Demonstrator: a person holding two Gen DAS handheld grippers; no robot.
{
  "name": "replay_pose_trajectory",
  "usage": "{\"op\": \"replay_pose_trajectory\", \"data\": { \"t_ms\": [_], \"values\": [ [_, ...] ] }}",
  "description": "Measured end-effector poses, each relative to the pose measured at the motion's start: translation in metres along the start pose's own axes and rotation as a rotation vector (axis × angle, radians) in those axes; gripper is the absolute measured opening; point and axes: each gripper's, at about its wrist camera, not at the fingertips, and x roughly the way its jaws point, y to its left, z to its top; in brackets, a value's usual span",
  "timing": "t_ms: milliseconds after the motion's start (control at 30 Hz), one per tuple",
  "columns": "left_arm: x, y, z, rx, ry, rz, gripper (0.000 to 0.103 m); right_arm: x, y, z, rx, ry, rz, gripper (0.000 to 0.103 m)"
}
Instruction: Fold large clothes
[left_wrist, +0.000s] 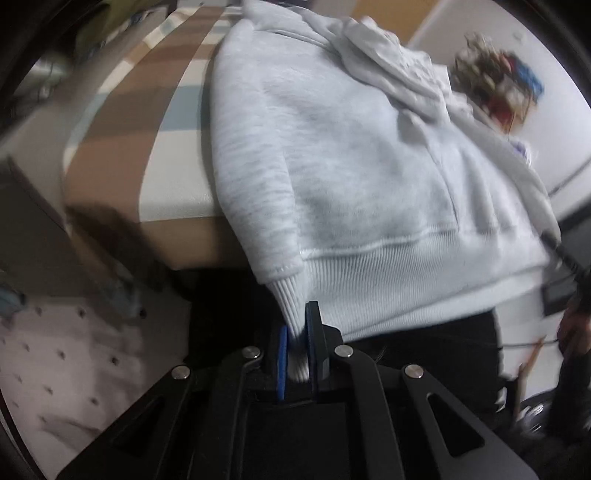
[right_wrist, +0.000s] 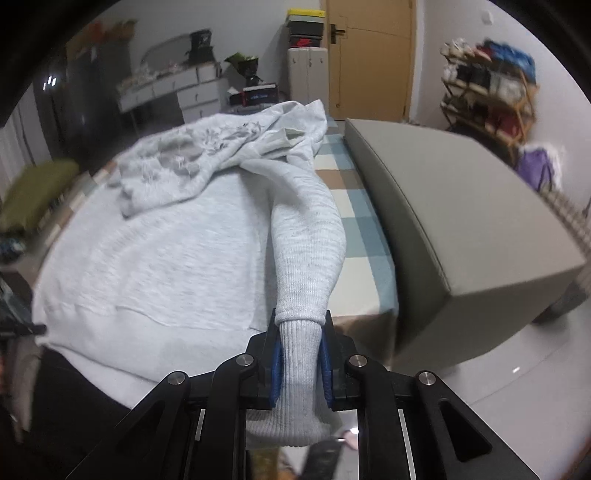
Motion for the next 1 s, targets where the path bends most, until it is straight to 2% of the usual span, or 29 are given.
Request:
{"op": "replay_pose_trajectory", "data": {
  "t_ms": [133,167,233,300,333,367,433,467,567,633,700,733,800,833,867,900,933,1000],
  "values": [
    [-0.012,0.003,0.004,0.008,-0.033,0.113,0.004,0.002,0.002,-0.004,-0.021,0.012,-0.051,0.017],
    [-0.016,0.006,0.005,-0.017,-0.043,0.104,0.004,0.002,-0.001,-0.005,0.008,0.015,-0.032,0.017],
    [-0.022,0.016,0.005,-0.079,-0.055,0.013,0.004,0.004,-0.01,-0.004,0.092,0.009,0.073,0.017],
    [-0.023,0.03,0.001,-0.137,-0.059,-0.131,0.009,0.004,-0.026,0.0,0.205,0.0,0.205,0.017],
    [-0.018,0.031,0.002,-0.167,-0.055,-0.188,0.025,0.002,-0.033,0.001,0.262,-0.011,0.283,0.017],
    [-0.015,0.034,0.0,-0.209,-0.056,-0.257,0.05,0.001,-0.037,0.002,0.297,-0.019,0.335,0.017],
    [-0.004,0.033,0.001,-0.259,-0.069,-0.374,0.074,-0.003,-0.047,0.007,0.378,-0.04,0.461,0.017],
    [0.003,0.031,0.002,-0.271,-0.063,-0.4,0.075,-0.004,-0.047,0.008,0.394,-0.043,0.487,0.017],
    [0.022,0.019,0.005,-0.219,-0.034,-0.429,0.075,-0.008,-0.047,0.013,0.442,-0.049,0.576,0.017],
    [0.035,0.014,0.006,-0.226,-0.041,-0.419,0.075,-0.009,-0.042,0.016,0.451,-0.047,0.609,0.017],
    [0.048,0.02,0.009,-0.249,-0.064,-0.487,0.075,-0.008,-0.04,0.02,0.457,-0.048,0.63,0.017],
    [0.051,0.026,0.009,-0.28,-0.085,-0.528,0.075,-0.007,-0.039,0.021,0.464,-0.045,0.648,0.017],
    [0.054,0.033,0.007,-0.313,-0.097,-0.657,0.069,0.001,-0.039,0.02,0.48,-0.032,0.674,0.019],
    [0.054,0.031,0.007,-0.306,-0.092,-0.707,0.046,0.005,-0.038,0.019,0.485,-0.025,0.677,0.02],
    [0.052,0.028,0.007,-0.291,-0.094,-0.701,0.022,0.01,-0.036,0.018,0.481,-0.008,0.677,0.021],
    [0.047,0.023,0.006,-0.258,-0.104,-0.65,0.014,0.015,-0.033,0.017,0.471,0.009,0.678,0.021],
    [0.043,0.022,0.006,-0.241,-0.112,-0.641,0.004,0.02,-0.031,0.016,0.467,0.023,0.676,0.022],
    [0.031,0.023,0.005,-0.25,-0.133,-0.672,0.003,0.03,-0.03,0.011,0.479,0.051,0.68,0.025]
  ]
}}
